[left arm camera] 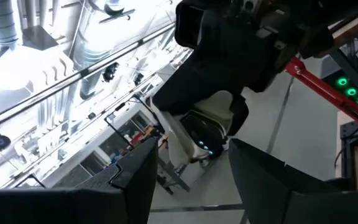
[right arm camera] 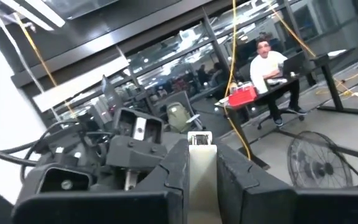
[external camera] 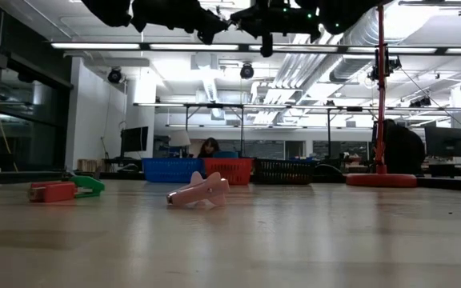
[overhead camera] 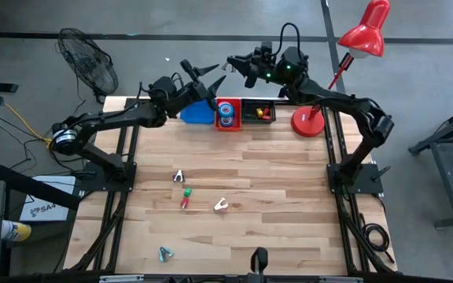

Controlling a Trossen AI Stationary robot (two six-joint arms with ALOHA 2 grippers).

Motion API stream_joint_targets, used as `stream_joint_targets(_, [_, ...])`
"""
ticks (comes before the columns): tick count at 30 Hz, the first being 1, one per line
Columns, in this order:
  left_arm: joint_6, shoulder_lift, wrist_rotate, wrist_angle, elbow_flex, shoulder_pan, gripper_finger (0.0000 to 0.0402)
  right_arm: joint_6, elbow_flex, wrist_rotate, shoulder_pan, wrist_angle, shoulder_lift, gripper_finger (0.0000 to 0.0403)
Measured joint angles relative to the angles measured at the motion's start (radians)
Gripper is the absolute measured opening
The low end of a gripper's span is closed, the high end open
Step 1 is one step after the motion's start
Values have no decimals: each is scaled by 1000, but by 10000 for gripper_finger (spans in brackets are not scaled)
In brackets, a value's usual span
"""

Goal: Pick and place Stapler, Stapler remover, tape
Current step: Put the gray staple remover into the blue basket

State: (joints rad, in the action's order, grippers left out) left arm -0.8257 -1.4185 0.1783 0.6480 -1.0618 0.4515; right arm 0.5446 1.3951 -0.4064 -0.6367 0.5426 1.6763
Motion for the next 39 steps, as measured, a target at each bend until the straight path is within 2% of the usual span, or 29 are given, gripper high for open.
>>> stream_joint_targets(11, [10,0,20,2,0,0,193,-36,18,-45,25,5,14,37])
stream_joint_targets(19, [262,0,-33,6,0,0,193,-150,18,-154,23,-10,14,37])
stream_joint_targets(26, [424,0,-100,6,0,0,193,-273,18,-256,20,-46,13,37])
stream_joint_targets(39, [648,0,-203,-36,1,0,193,-356,19,-368,21,-92,12,37])
